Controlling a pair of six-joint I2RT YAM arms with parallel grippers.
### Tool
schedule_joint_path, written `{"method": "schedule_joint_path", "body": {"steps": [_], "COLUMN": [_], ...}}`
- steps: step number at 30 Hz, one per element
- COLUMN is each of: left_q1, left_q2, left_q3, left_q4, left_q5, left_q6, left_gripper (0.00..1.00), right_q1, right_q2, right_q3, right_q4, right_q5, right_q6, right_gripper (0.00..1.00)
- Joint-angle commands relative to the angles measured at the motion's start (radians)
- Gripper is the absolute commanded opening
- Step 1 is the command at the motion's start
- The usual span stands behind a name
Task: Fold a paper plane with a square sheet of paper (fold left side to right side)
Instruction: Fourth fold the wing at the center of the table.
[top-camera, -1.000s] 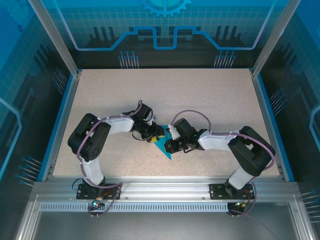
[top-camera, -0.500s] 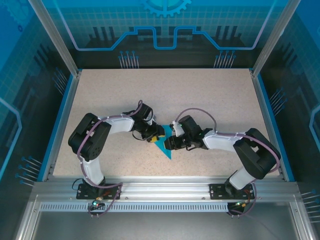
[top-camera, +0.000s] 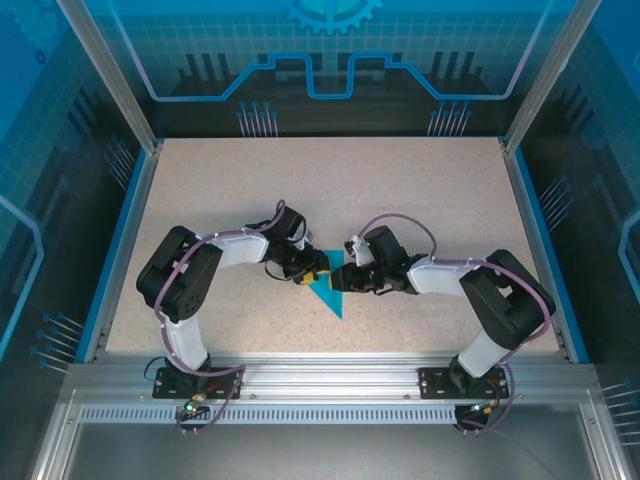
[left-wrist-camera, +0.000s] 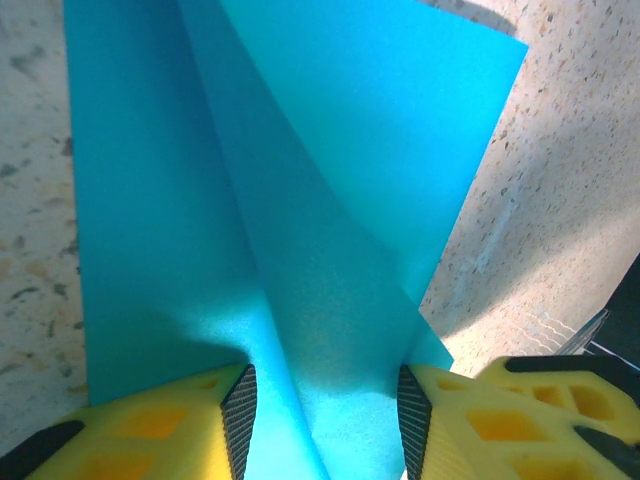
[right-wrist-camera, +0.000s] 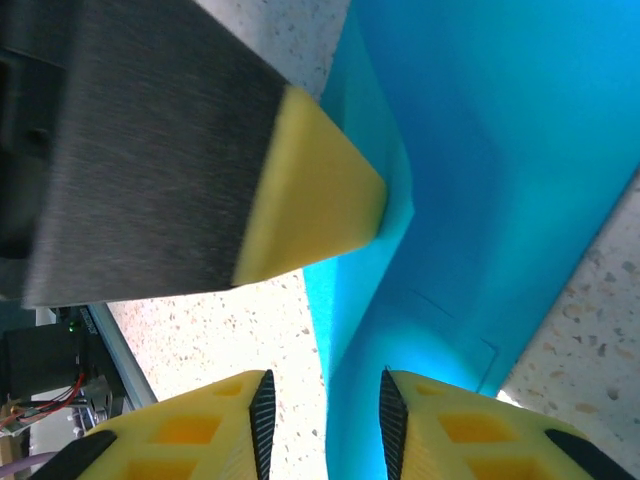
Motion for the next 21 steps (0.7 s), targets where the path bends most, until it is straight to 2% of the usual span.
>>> {"method": "schedule_joint_path", "body": {"steps": [1,6,21], "left_q1": [-0.005,-0.004,-0.005], "left_q2": [0.027,0.028,0.024], "left_q3": [0.010,0.010,0.012], "left_q4": [-0.040,-0.040,-0.048], "left_q5": [-0.033,-0.031,-0.034], "left_q6": [0.003,0.004,0.007], "left_gripper": [0.46,0.46,0.47], "right_q1": [-0.011,-0.009,-0.013], "right_q2": [0.032,0.056,0.054], "right_q3": [0.029,0.033,0.047], "right_q4": [0.029,0.045,-0.065], "right_q5": [-0.039,-0.055,0.006], "right_q6": [0.026,0.034,-0.017], "right_gripper": [0.35,0.31,0.09]}}
